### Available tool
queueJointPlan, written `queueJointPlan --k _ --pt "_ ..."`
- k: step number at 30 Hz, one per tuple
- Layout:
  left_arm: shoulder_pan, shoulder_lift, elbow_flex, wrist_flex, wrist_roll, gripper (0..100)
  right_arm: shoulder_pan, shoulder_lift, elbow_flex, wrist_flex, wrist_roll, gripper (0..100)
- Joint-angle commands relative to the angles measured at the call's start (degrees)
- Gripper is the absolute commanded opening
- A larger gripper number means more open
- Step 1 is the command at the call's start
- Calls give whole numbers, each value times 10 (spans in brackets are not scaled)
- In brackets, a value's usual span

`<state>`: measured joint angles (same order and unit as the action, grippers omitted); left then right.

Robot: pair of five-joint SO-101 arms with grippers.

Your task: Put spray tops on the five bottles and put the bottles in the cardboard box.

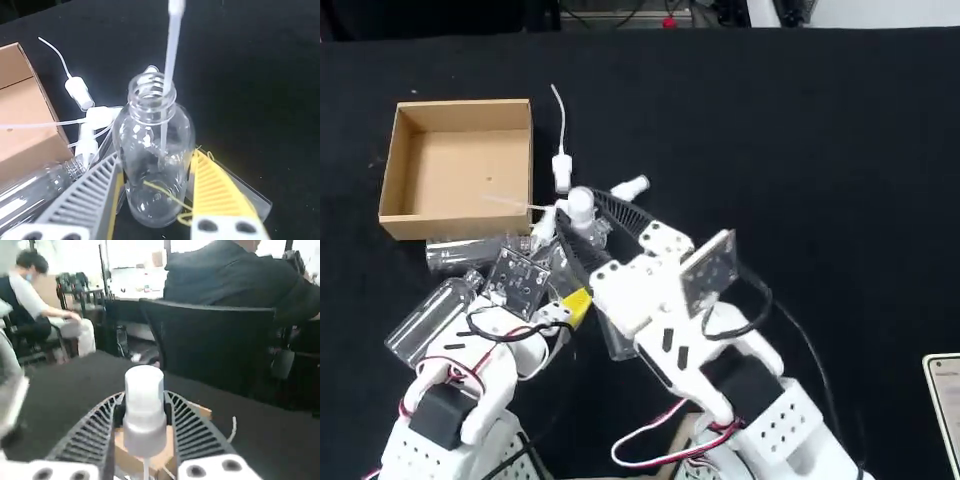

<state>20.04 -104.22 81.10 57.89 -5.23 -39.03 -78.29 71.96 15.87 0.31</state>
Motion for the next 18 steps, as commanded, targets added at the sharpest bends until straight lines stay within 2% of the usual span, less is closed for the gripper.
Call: queueJointPlan --k 1,7,13,18 --pt "4 -4 -10 -16 4 73 12 -17 15 3 18 25" --pt "4 -4 -10 -16 4 73 11 0 -4 43 19 28" --pt "0 -4 -10 -26 4 73 1 93 -114 170 19 183" --pt "-2 -4 -10 -26 4 73 -32 131 -167 209 23 197"
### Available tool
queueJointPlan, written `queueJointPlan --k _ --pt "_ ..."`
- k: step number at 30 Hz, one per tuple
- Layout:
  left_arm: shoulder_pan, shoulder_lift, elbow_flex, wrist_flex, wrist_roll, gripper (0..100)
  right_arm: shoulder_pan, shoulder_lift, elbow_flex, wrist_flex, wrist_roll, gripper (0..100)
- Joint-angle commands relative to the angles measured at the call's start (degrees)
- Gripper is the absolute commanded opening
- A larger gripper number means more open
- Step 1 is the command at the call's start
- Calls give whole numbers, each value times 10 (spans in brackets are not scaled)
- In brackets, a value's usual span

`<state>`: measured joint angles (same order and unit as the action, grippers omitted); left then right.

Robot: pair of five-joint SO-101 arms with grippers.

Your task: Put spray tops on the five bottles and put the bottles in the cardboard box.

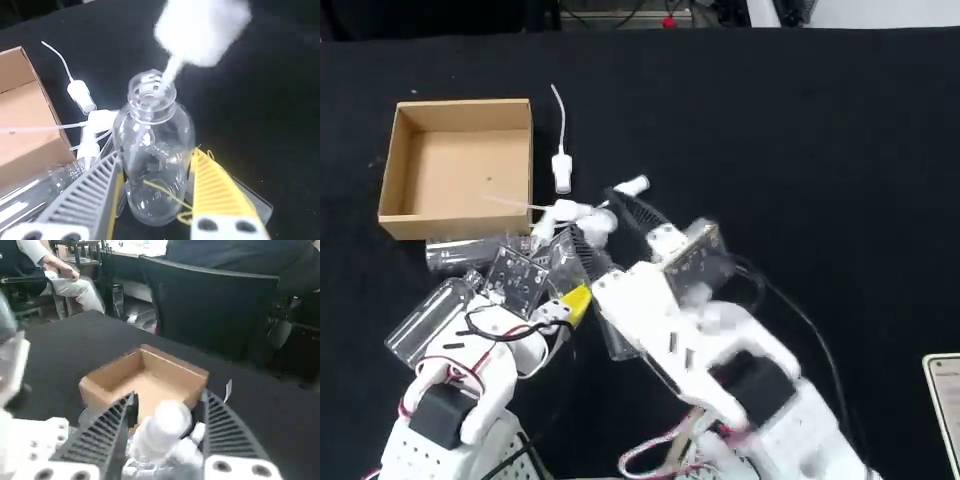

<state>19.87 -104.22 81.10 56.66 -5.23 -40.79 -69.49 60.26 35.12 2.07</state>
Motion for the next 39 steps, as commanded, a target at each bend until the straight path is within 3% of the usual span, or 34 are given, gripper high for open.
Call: queueJointPlan --k 1,7,11,17,21,25,32,39 --pt "0 -4 -10 -14 4 73 -15 44 -60 21 6 197" --pt "1 -4 -10 -14 4 73 -5 44 -131 67 6 197" --pt "0 -4 -10 -14 4 73 72 44 -188 115 6 178" --pt "0 -4 -22 -10 4 73 216 49 -232 198 6 42" --pt "-12 -4 -81 26 0 73 275 49 -149 204 6 80" --pt "-93 -4 -125 23 0 73 299 48 -18 141 2 119" --pt "-254 -4 -139 -80 3 76 316 49 145 -53 3 121" --pt "-346 3 -100 -226 4 76 316 49 189 -90 2 121"
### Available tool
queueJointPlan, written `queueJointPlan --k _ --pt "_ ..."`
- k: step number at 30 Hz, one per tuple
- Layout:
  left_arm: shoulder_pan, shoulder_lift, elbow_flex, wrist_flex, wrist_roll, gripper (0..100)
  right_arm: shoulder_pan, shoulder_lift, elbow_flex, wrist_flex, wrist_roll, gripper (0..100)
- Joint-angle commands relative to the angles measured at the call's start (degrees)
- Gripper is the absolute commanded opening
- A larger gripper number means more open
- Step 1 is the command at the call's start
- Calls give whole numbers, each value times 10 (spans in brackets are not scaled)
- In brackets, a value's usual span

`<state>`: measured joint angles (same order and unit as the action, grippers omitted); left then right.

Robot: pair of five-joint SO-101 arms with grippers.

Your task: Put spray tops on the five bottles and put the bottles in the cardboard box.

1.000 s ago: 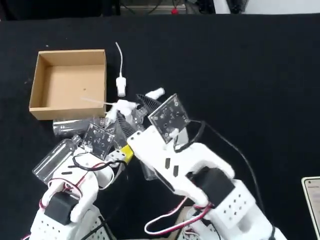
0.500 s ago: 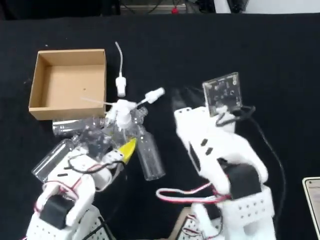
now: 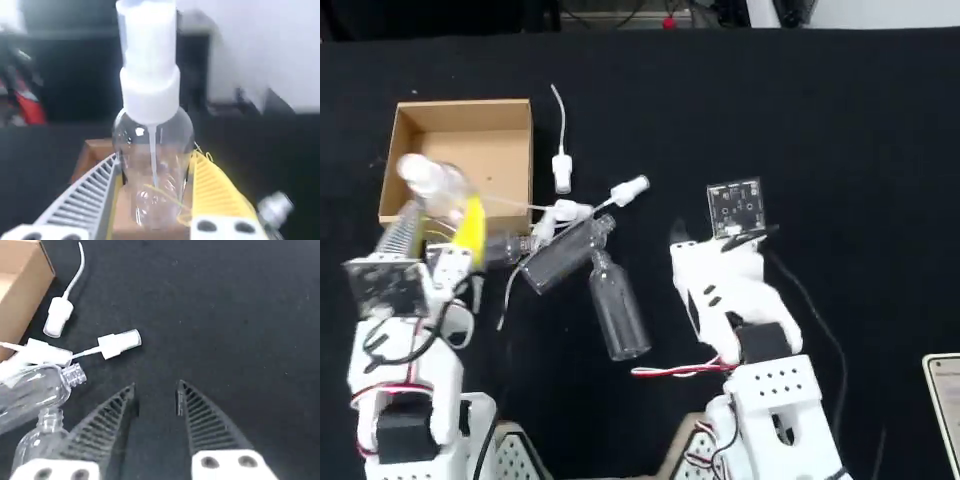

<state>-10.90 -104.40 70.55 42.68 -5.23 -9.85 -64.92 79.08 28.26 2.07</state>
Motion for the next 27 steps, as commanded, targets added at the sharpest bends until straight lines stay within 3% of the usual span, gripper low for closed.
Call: queueJointPlan --k 1,15,27 --pt "-43 17 6 -102 4 76 6 4 1 -21 2 121" --pt "-60 541 -311 -132 -1 77 -11 3 50 -75 4 121" --pt "-108 825 -319 -418 -1 77 -25 3 50 -75 5 121"
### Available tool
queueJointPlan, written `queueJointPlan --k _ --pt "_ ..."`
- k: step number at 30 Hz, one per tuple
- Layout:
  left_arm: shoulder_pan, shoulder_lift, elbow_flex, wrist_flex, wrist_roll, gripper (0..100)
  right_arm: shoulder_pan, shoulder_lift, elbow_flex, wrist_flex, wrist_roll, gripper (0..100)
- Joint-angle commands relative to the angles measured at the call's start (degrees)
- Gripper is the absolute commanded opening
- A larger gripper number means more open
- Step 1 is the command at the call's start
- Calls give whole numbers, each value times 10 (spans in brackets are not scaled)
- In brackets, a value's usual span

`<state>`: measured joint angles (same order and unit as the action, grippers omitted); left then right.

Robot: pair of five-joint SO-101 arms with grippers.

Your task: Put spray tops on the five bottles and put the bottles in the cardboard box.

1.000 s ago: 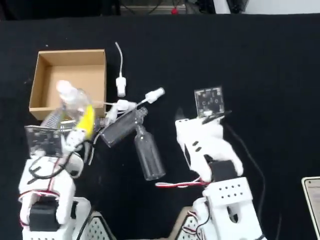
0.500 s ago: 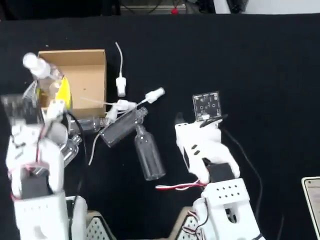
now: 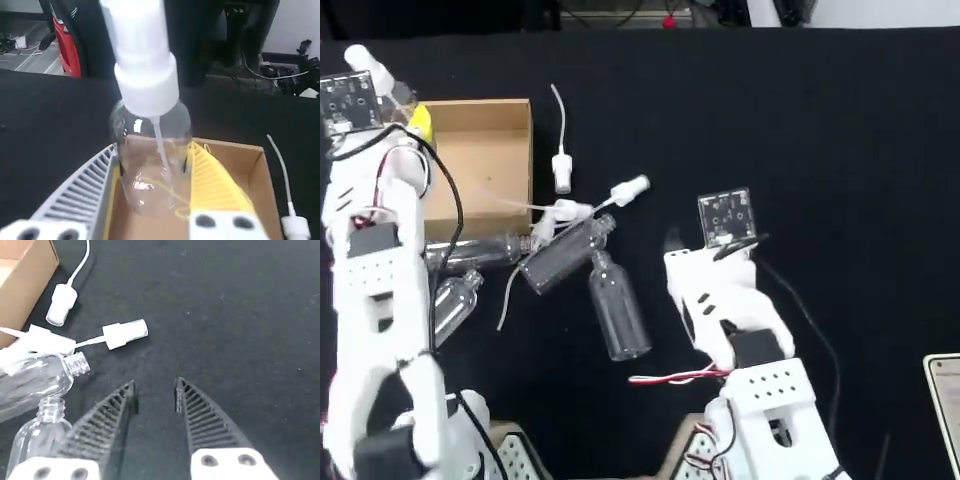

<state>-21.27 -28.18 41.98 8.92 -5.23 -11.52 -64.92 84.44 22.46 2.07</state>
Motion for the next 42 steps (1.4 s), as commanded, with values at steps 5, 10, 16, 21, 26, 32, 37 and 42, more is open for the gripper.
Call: queueJointPlan --k 5,10,16,21,26,32,37,42 --pt "-2 142 -36 -159 -1 77 -8 3 -5 -17 5 121" --pt "1 220 -38 -275 -1 77 -8 3 -6 -17 5 121" --pt "1 312 -105 -301 -1 77 -8 2 -7 -17 5 121" --pt "-1 376 -159 -300 -1 77 -8 2 -6 -17 5 121" --pt "-2 430 -196 -300 -1 77 -8 2 -5 -17 5 121" --pt "-19 480 -248 -300 -1 77 -8 2 -4 -17 6 121" --pt "-31 502 -256 -300 -1 77 -8 2 -5 -18 6 121" --pt "-36 506 -254 -300 4 140 -8 2 -5 -18 6 121"
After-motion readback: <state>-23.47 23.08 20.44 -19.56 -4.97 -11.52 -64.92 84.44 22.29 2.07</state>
